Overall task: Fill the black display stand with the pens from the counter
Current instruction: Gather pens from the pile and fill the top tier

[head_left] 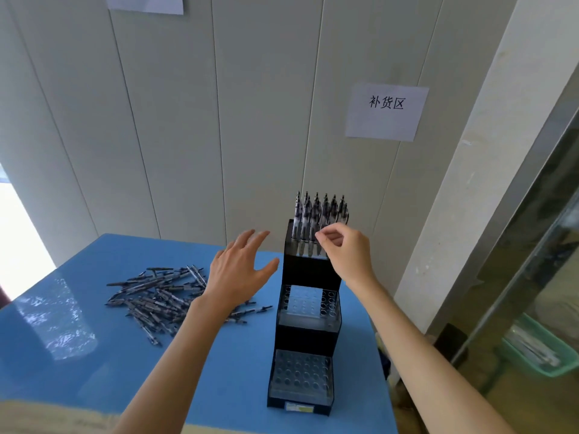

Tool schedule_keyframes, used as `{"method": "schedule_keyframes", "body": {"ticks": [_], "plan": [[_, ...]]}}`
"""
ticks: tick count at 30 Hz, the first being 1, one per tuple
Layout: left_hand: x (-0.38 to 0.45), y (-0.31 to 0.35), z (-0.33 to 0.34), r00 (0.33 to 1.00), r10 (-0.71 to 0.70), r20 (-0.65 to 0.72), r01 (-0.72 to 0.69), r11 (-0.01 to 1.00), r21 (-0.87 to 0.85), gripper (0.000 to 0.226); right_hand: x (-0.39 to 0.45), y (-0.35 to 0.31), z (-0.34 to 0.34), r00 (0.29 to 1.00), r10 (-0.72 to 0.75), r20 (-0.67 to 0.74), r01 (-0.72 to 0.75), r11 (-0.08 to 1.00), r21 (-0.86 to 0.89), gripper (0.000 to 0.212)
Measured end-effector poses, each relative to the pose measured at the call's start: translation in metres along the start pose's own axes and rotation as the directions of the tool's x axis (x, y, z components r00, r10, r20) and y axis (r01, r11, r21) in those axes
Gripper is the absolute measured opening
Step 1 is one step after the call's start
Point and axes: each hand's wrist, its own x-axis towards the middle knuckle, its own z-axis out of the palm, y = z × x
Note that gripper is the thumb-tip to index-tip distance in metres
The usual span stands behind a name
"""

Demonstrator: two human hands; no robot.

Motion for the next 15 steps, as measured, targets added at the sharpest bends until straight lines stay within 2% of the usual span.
{"method": "schedule_keyframes", "body": {"ticks": [6,15], "plan": [[-0.056,-0.041,0.011,0.987,-0.149,0.052,0.145,0.987,0.075,0.070,-0.049,-0.007,0.027,0.973,-0.064,0.220,0.049,0.996,0.073,0.013],[-0.149,-0.117,0.005,0.922,-0.371,0.111,0.354,0.924,0.145,0.072,-0.107,-0.029,0.112,0.858,-0.106,0.502,0.142,0.989,-0.034,0.027]]}}
